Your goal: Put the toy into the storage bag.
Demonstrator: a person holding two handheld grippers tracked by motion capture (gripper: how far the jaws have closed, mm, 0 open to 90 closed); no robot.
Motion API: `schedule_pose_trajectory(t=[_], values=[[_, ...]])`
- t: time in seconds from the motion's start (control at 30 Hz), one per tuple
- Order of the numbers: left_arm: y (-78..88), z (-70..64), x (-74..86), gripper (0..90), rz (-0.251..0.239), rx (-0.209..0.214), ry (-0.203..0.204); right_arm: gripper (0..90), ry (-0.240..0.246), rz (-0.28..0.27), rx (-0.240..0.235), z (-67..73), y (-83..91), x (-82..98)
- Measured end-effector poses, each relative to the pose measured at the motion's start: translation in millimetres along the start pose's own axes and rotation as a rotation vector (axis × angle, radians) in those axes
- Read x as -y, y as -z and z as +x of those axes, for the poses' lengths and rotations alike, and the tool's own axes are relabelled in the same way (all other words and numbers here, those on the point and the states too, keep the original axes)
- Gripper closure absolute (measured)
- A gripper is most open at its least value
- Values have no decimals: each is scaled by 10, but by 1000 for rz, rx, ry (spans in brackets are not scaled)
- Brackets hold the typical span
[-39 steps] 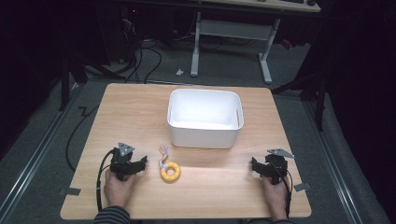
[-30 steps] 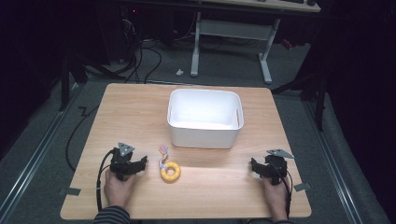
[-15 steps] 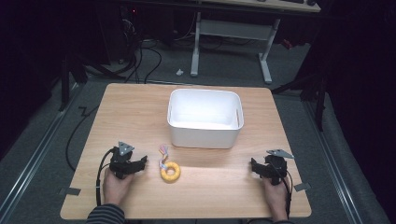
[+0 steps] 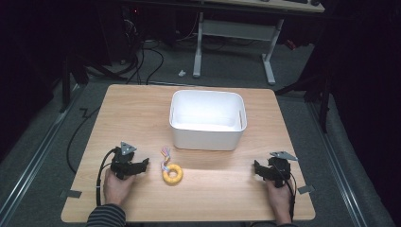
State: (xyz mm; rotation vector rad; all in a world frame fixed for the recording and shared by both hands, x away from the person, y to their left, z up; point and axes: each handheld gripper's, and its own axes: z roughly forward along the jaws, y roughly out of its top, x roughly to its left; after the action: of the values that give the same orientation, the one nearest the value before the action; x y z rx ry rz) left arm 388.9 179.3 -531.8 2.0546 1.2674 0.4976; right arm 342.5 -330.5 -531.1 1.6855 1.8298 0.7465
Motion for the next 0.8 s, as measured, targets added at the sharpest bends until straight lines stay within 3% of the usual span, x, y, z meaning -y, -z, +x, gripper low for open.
schedule_pose_trajectory(t=[0.17,0.47,0.5,0.8], values=[[1,15,-10,268,1,8,16,185,-2,0,0,1,0,0],[64,51,-90,271,48,35,16,185,2,-1,-1,-3,-2,-1],[74,55,-96,309,50,42,19,185,2,-1,-2,-3,-2,-1],[142,63,-105,329,82,64,40,183,-6,2,3,-11,-3,-3]])
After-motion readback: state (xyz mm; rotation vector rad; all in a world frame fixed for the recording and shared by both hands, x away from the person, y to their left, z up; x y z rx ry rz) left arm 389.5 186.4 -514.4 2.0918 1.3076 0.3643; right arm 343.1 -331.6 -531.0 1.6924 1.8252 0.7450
